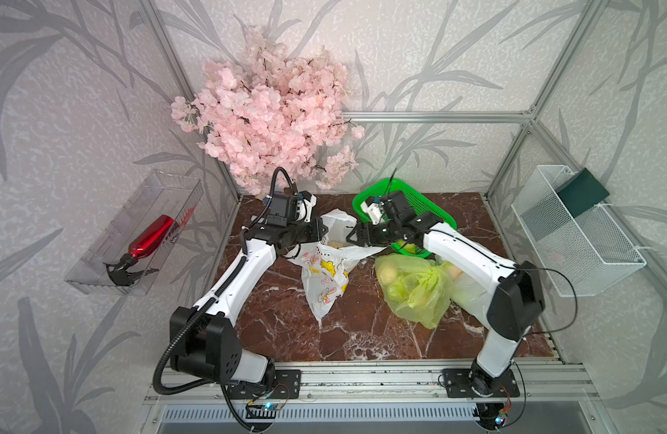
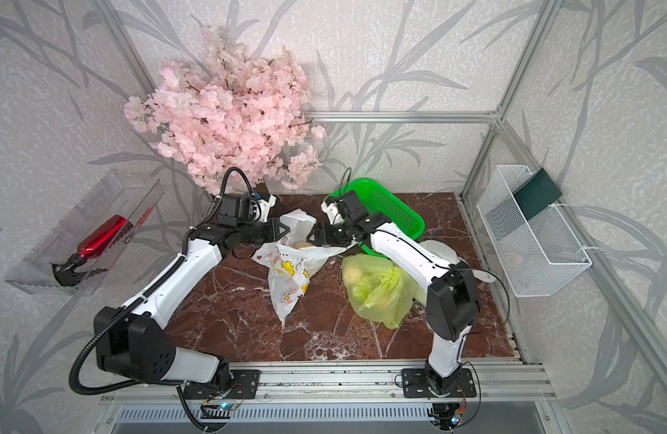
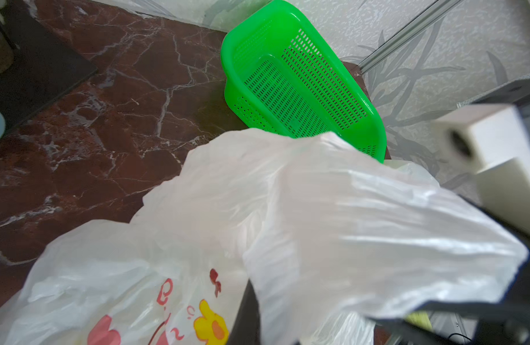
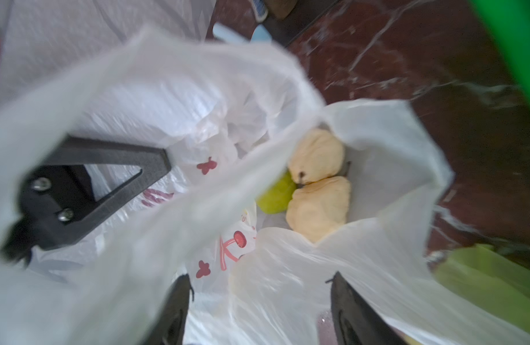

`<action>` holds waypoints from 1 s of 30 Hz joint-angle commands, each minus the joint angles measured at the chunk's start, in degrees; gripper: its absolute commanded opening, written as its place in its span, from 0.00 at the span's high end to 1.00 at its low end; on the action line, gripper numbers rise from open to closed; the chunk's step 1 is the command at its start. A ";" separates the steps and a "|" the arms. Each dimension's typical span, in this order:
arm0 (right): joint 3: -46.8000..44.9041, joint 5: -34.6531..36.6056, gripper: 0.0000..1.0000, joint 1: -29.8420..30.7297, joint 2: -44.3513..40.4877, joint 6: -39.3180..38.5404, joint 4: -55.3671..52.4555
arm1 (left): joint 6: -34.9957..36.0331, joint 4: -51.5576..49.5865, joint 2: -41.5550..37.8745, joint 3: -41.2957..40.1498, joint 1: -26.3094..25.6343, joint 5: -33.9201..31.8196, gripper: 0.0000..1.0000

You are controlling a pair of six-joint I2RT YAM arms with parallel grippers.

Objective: Place the pears into plastic bags & tie knots
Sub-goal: Place the pear in the plastic bag, then pick up the pear from the basket.

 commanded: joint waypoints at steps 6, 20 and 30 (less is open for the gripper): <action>-1.37 17.67 0.26 -12.65 -0.40 -5.24 -7.55 | -0.06 1.18 -2.04 -2.03 0.38 0.38 1.00; 4.26 28.73 0.17 -12.96 20.87 -11.29 -18.15 | 0.98 0.69 -2.23 -2.05 0.41 0.49 1.00; 10.03 27.94 0.57 -11.21 24.62 -12.43 -14.75 | 1.82 -0.55 -2.53 -1.85 0.52 -0.05 1.00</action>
